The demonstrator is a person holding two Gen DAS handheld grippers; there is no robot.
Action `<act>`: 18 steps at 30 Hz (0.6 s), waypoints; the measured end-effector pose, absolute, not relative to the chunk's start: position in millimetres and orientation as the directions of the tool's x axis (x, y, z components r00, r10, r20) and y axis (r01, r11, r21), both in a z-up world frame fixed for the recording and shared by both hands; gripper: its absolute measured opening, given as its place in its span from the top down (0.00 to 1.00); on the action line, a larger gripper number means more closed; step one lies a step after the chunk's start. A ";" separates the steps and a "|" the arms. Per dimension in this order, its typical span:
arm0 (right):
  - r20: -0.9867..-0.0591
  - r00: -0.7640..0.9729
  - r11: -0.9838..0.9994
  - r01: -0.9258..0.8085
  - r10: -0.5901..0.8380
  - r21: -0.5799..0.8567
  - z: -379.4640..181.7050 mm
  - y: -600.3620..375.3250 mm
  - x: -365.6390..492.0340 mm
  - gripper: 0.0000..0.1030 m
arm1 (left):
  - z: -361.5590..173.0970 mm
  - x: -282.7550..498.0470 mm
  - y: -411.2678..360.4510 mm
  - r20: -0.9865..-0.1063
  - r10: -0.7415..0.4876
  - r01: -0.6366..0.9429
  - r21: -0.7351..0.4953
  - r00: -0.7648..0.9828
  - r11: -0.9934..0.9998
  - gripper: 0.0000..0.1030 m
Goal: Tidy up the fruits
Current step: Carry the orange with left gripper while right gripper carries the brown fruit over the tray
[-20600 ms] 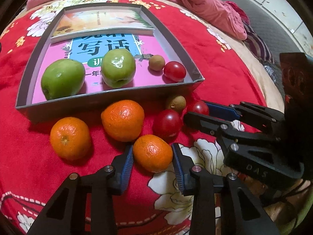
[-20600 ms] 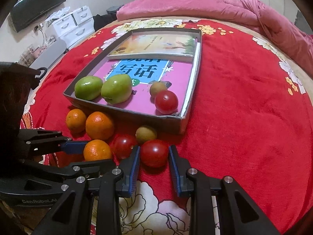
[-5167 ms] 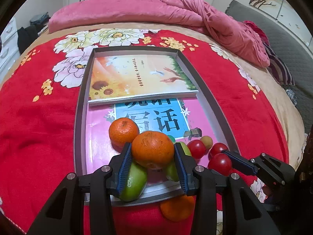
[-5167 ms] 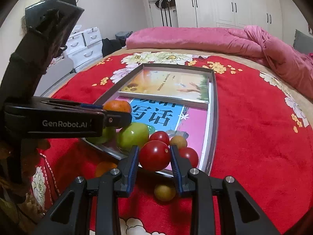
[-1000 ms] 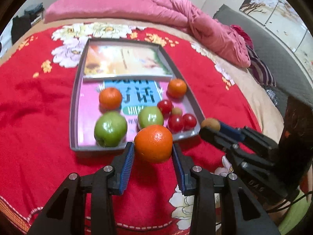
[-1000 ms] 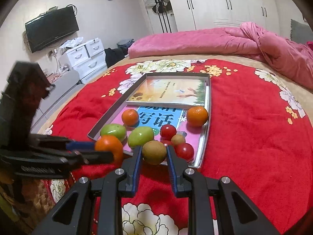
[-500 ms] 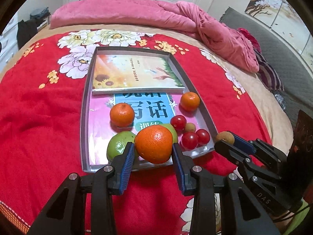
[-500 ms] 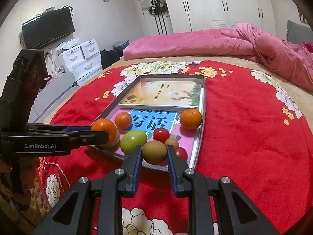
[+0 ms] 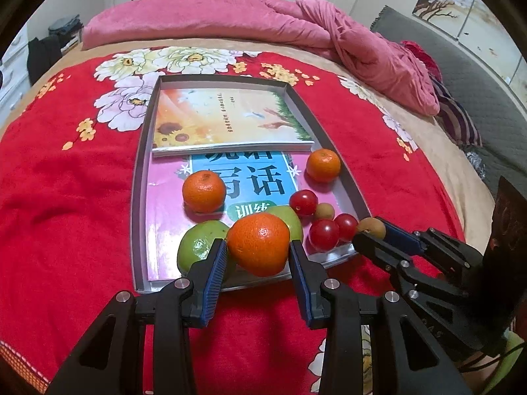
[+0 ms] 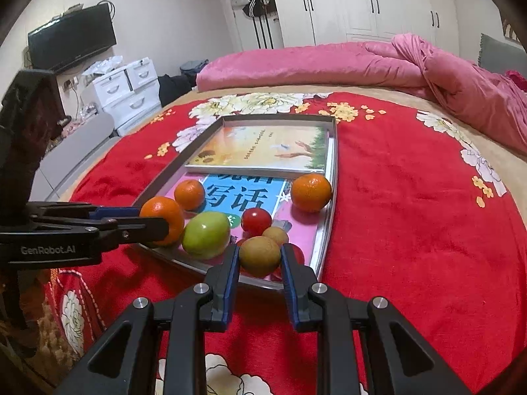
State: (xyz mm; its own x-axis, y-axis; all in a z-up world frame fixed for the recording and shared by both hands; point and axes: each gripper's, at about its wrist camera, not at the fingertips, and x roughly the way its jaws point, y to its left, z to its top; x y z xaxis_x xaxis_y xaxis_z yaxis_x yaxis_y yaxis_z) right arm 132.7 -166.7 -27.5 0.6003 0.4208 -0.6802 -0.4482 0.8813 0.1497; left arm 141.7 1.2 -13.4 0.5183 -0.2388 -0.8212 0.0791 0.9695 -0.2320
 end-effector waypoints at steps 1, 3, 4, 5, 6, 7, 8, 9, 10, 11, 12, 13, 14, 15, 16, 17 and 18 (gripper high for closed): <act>-0.682 0.602 0.882 -0.449 0.416 0.142 -28.5 -165.8 132.7 0.76 | -13.4 141.6 0.9 -0.821 -0.236 0.081 -0.228 0.520 0.970 0.61; -0.688 0.600 0.884 -0.450 0.407 0.130 -30.5 -164.1 132.5 0.75 | -13.8 141.6 1.1 -0.821 -0.238 0.082 -0.230 0.520 0.970 0.61; -0.690 0.600 0.884 -0.450 0.405 0.128 -31.2 -163.5 132.5 0.75 | -13.5 141.7 0.9 -0.821 -0.240 0.081 -0.232 0.519 0.969 0.61; -0.691 0.601 0.884 -0.450 0.402 0.123 -31.9 -163.2 132.6 0.76 | -13.5 141.9 1.1 -0.820 -0.241 0.081 -0.233 0.519 0.969 0.61; -0.694 0.600 0.885 -0.449 0.398 0.120 -32.7 -162.8 133.2 0.75 | -13.3 142.2 1.1 -0.820 -0.241 0.081 -0.233 0.520 0.969 0.61; -0.697 0.597 0.886 -0.448 0.397 0.120 -33.4 -162.6 134.0 0.75 | -13.4 142.6 1.3 -0.819 -0.241 0.081 -0.234 0.520 0.969 0.61; -0.699 0.597 0.887 -0.446 0.395 0.120 -34.6 -162.5 134.4 0.75 | -13.3 142.6 1.4 -0.819 -0.241 0.081 -0.234 0.520 0.969 0.61; -0.700 0.597 0.888 -0.444 0.391 0.117 -35.5 -162.6 134.6 0.75 | -13.1 142.9 1.4 -0.819 -0.241 0.080 -0.235 0.521 0.969 0.61; -0.704 0.597 0.891 -0.440 0.385 0.114 -36.5 -162.5 135.2 0.75 | -13.3 143.2 1.5 -0.819 -0.242 0.080 -0.235 0.521 0.969 0.61; -0.706 0.596 0.892 -0.437 0.382 0.114 -37.2 -162.7 135.8 0.75 | -13.4 143.3 1.6 -0.818 -0.242 0.080 -0.235 0.521 0.969 0.61; -0.706 0.596 0.892 -0.436 0.383 0.115 -37.9 -163.1 136.2 0.75 | -13.5 143.8 1.9 -0.818 -0.242 0.080 -0.236 0.522 0.968 0.61; -0.708 0.596 0.894 -0.434 0.379 0.114 -38.5 -163.3 136.3 0.75 | -13.4 144.1 2.2 -0.817 -0.244 0.080 -0.238 0.522 0.968 0.61; -0.711 0.594 0.895 -0.432 0.377 0.114 -39.1 -163.4 136.6 0.75 | -13.4 144.6 2.6 -0.817 -0.245 0.079 -0.239 0.522 0.968 0.61; -0.711 0.594 0.895 -0.432 0.378 0.115 -39.5 -163.7 136.6 0.75 | -13.5 145.0 2.8 -0.816 -0.246 0.079 -0.241 0.522 0.967 0.61; -0.710 0.596 0.896 -0.430 0.376 0.114 -39.8 -163.7 136.5 0.75 | -13.7 145.2 3.0 -0.816 -0.247 0.079 -0.242 0.523 0.967 0.61; -0.712 0.595 0.897 -0.428 0.372 0.111 -40.2 -163.3 137.0 0.75 | -13.7 145.4 3.0 -0.816 -0.247 0.079 -0.242 0.522 0.967 0.61; -0.714 0.593 0.897 -0.427 0.372 0.113 -40.6 -162.9 137.6 0.75 | -13.7 145.2 3.1 -0.816 -0.246 0.078 -0.241 0.523 0.967 0.61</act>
